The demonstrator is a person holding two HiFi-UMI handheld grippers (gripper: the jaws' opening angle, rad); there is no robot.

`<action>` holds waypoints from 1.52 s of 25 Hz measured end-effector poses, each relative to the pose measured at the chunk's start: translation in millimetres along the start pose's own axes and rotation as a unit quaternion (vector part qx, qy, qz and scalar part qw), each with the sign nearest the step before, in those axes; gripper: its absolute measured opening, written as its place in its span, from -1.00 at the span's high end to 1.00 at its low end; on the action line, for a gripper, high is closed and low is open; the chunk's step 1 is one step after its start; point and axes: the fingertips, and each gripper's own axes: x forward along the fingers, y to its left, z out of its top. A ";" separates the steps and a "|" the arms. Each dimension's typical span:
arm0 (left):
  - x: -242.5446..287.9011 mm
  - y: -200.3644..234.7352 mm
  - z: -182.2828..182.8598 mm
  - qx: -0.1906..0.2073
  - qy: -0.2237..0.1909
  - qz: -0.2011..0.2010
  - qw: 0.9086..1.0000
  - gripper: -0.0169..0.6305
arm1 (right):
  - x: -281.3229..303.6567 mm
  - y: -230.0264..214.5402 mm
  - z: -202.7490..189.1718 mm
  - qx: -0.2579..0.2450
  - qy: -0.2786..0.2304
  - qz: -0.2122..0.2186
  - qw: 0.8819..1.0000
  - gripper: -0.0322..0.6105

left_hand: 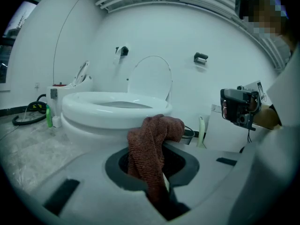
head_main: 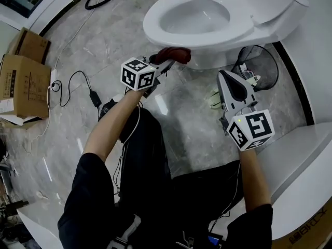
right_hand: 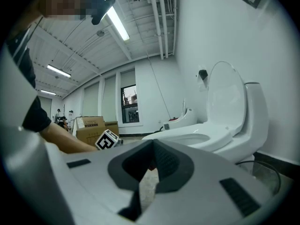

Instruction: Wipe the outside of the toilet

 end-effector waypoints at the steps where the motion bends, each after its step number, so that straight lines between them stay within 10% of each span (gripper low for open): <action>1: -6.5 4.1 -1.1 -0.002 0.006 0.003 1.000 0.73 | -0.1 0.7 -0.1 0.002 -0.002 0.004 1.000 0.89; 18: 19.1 -82.2 32.3 0.056 -0.088 -0.066 0.992 0.73 | 1.7 -25.2 -9.8 -0.014 0.006 -0.032 0.999 0.89; 38: 173.5 -90.1 -12.0 -0.133 -0.065 -0.015 0.989 0.75 | -44.2 -55.0 -38.0 -0.007 0.032 -0.086 0.996 0.89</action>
